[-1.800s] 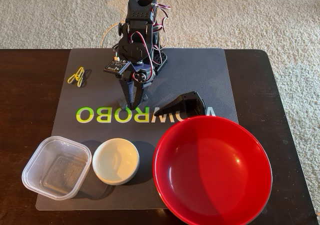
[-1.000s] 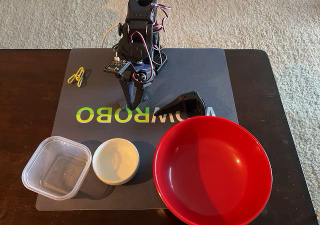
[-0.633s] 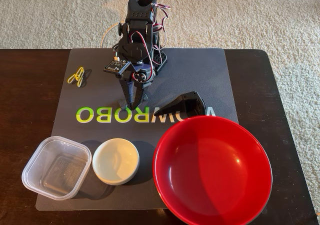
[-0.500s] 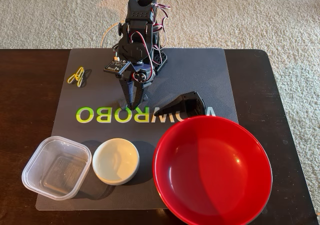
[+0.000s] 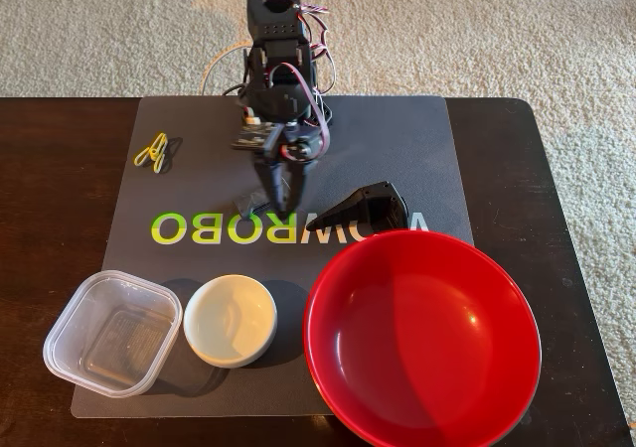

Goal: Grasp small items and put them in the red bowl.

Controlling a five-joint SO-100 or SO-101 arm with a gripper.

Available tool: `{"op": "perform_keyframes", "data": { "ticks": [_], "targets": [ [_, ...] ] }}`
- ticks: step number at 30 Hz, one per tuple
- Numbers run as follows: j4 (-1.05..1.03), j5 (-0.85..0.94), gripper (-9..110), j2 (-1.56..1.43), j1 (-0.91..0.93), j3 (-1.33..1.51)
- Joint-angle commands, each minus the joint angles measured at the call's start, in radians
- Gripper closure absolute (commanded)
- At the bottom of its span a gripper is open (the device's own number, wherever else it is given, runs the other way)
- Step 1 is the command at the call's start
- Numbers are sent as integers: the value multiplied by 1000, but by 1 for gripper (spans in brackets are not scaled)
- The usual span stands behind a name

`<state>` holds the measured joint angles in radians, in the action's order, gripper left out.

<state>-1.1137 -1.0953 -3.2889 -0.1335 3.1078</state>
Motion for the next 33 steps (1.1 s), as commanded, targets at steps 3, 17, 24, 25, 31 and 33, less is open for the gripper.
{"op": "perform_keyframes", "data": {
  "ticks": [3, 17, 24, 25, 31, 33],
  "targets": [
    [-17, -81, 101, -6, 83, 8],
    [-325, 222, 76, 64, 262, -494],
    [-288, 178, 89, 268, 368, -575],
    [-287, 190, 88, 275, 370, -580],
    [-285, 155, 85, 420, 416, -532],
    [-291, 104, 85, 569, 449, -535]
  ]
}}
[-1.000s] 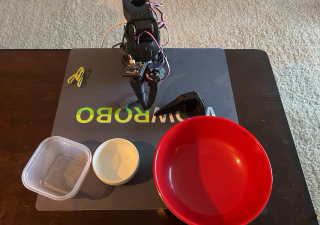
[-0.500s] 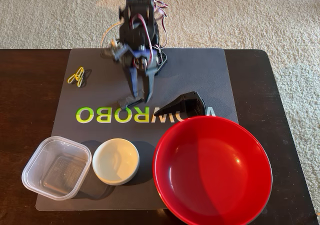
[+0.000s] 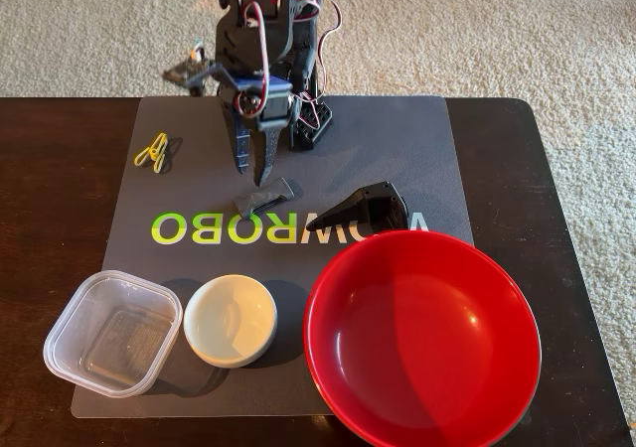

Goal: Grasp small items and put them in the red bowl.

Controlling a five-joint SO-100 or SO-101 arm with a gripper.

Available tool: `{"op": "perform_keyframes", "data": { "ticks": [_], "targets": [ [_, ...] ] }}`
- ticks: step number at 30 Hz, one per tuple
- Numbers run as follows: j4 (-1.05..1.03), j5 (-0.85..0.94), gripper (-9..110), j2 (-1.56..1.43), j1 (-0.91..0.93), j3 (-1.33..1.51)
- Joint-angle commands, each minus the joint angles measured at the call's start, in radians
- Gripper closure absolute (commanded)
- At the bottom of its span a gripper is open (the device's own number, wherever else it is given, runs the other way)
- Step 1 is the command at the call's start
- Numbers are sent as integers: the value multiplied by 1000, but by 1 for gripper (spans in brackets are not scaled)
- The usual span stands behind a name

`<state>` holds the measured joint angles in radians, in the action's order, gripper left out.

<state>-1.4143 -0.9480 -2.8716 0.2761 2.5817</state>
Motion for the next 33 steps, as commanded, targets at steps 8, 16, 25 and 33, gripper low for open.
{"op": "perform_keyframes", "data": {
  "ticks": [8, 16, 25, 33],
  "targets": [
    [153, -97, 81, 598, 121, -41],
    [247, -58, 81, 522, 57, 48],
    [285, -60, 81, 502, 5, 130],
    [301, -54, 93, 792, 9, 11]
  ]
}}
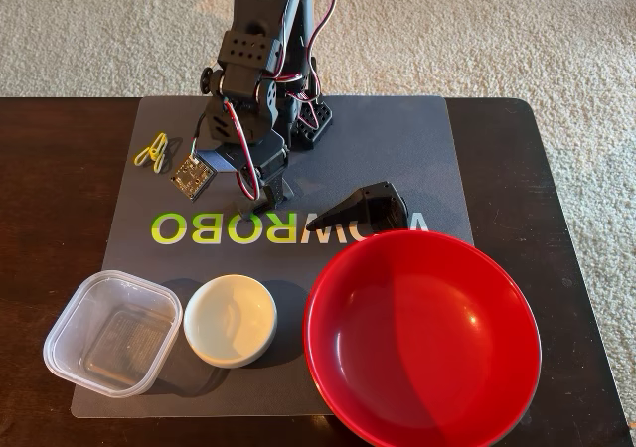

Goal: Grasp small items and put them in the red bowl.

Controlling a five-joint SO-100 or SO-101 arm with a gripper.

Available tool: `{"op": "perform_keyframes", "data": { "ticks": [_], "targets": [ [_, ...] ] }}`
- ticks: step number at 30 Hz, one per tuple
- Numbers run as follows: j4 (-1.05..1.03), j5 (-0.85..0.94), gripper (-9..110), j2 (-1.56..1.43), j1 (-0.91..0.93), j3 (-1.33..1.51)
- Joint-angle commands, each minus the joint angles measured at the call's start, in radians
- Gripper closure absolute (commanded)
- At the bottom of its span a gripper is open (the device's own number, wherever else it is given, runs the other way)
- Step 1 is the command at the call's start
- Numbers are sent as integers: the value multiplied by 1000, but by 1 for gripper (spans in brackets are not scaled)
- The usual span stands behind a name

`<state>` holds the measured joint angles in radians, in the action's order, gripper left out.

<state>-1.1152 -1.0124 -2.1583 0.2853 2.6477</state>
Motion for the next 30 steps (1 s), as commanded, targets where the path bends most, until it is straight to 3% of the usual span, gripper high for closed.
{"op": "perform_keyframes", "data": {
  "ticks": [1, 7, 14, 18, 24, 27, 30],
  "targets": [
    [3, 15, 97, 107, 3, -71],
    [-31, 40, 101, 190, 14, -187],
    [-350, 35, 101, 17, 17, -483],
    [-383, 41, 101, -106, 14, -643],
    [-321, 130, 101, -166, -255, -755],
    [-268, 222, 101, 29, -383, -865],
    [-278, 311, 101, 307, -466, -1152]
  ]
}}
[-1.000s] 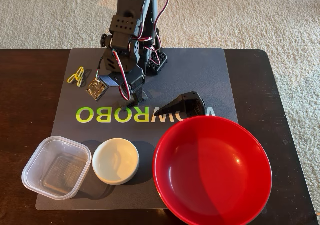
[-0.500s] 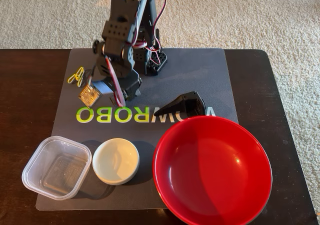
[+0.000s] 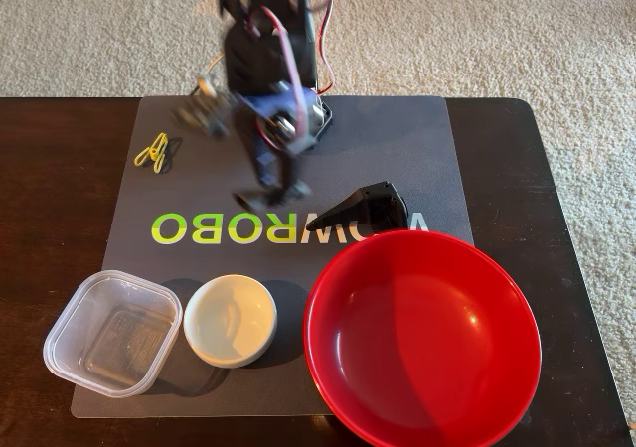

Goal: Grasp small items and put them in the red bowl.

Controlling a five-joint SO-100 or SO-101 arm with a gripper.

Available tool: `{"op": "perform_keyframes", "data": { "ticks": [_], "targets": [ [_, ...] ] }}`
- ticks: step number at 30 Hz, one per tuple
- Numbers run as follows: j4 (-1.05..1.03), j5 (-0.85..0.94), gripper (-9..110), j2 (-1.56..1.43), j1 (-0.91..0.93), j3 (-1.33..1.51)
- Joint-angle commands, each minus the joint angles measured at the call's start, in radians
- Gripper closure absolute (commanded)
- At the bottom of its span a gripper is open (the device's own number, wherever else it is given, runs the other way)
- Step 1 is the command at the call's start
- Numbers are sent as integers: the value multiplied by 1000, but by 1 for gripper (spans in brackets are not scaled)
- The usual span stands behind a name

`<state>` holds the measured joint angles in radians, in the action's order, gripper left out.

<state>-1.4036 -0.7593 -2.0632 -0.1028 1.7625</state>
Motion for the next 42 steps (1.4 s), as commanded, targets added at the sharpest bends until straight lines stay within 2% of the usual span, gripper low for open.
{"op": "perform_keyframes", "data": {
  "ticks": [1, 6, 9, 12, 20, 23, 29, 36, 42],
  "targets": [
    [5, 83, 101, 304, -103, -377],
    [-170, 167, 101, 709, -215, -1023],
    [-173, 181, 101, 891, -241, -1190],
    [-173, 190, 99, 1025, -232, -1233],
    [-264, 186, 73, 1103, -155, -1224],
    [-278, 127, 54, 1089, -127, -1224],
    [-298, 110, 52, 1048, -92, -1218],
    [-298, 169, 53, 709, -46, -1015],
    [-258, 176, 56, 422, 179, -548]
  ]
}}
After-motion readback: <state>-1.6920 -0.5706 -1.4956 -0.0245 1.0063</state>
